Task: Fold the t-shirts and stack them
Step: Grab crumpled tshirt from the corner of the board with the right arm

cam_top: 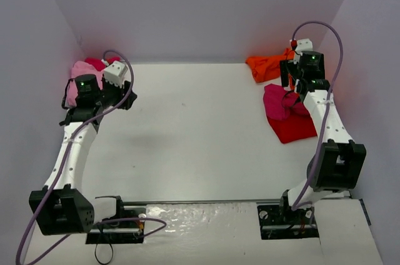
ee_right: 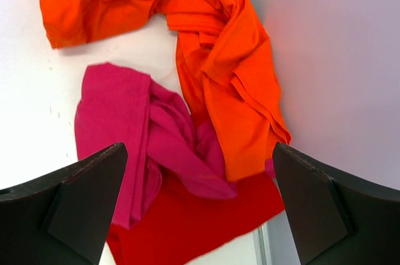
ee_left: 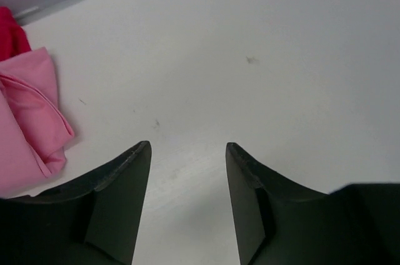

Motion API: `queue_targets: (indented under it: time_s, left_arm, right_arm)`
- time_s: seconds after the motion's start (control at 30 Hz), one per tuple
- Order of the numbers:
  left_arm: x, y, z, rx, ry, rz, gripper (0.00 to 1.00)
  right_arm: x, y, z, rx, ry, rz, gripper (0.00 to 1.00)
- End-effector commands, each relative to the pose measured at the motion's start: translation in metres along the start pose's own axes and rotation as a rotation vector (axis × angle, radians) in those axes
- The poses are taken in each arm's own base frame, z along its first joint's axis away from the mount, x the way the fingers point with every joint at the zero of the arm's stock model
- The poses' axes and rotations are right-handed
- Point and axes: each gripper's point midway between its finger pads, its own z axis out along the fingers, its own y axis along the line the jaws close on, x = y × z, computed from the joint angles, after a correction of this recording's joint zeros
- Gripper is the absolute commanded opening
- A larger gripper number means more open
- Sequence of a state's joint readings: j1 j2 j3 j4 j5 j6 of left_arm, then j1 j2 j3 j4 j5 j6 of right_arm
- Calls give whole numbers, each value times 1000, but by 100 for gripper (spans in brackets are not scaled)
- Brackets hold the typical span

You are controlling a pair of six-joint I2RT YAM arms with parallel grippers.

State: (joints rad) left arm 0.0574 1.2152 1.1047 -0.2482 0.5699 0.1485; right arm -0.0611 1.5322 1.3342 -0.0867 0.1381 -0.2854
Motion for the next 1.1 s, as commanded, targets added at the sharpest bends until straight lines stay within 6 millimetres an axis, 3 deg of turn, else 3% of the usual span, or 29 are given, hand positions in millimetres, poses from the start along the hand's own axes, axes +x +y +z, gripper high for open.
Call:
queue_targets:
  time_s: [0.0, 0.07, 0.13, 0.17, 0.3, 0.37, 0.5, 0.67, 0.9, 1.0, 1.07]
  left_arm:
    - [-23, -38, -51, 133, 53, 74, 48]
    - [-21, -35, -63, 95, 84, 112, 48]
    - [-16, -33, -75, 53, 101, 143, 49]
    - [-11, -35, -78, 55, 110, 149, 49]
    - [8, -48, -86, 93, 147, 138, 49]
    - [11, -51, -91, 90, 150, 132, 50]
    - [23, -57, -97, 101, 173, 123, 51]
    - [33, -59, -99, 105, 195, 116, 52]
    - [46, -56, -93, 98, 222, 109, 53]
    - [51, -56, -90, 106, 234, 101, 54]
    - [53, -56, -88, 112, 241, 96, 54]
  right_arm:
    - [-51, 4, 30, 37, -37, -38, 100]
    - [-53, 10, 53, 47, 46, -93, 100]
    - [-70, 33, 81, 5, 65, -142, 100]
    - [-68, 42, 91, -9, 84, -163, 100]
    - [-46, 95, 130, -81, 139, -277, 100]
    - [-42, 110, 141, -87, 148, -318, 100]
    - [-9, 142, 168, -127, 209, -344, 100]
    - [5, 150, 183, -112, 230, -348, 100]
    - [1, 135, 195, 15, 213, -351, 100]
    - [-2, 130, 202, 63, 197, -337, 94]
    - [1, 132, 209, 78, 199, -338, 84]
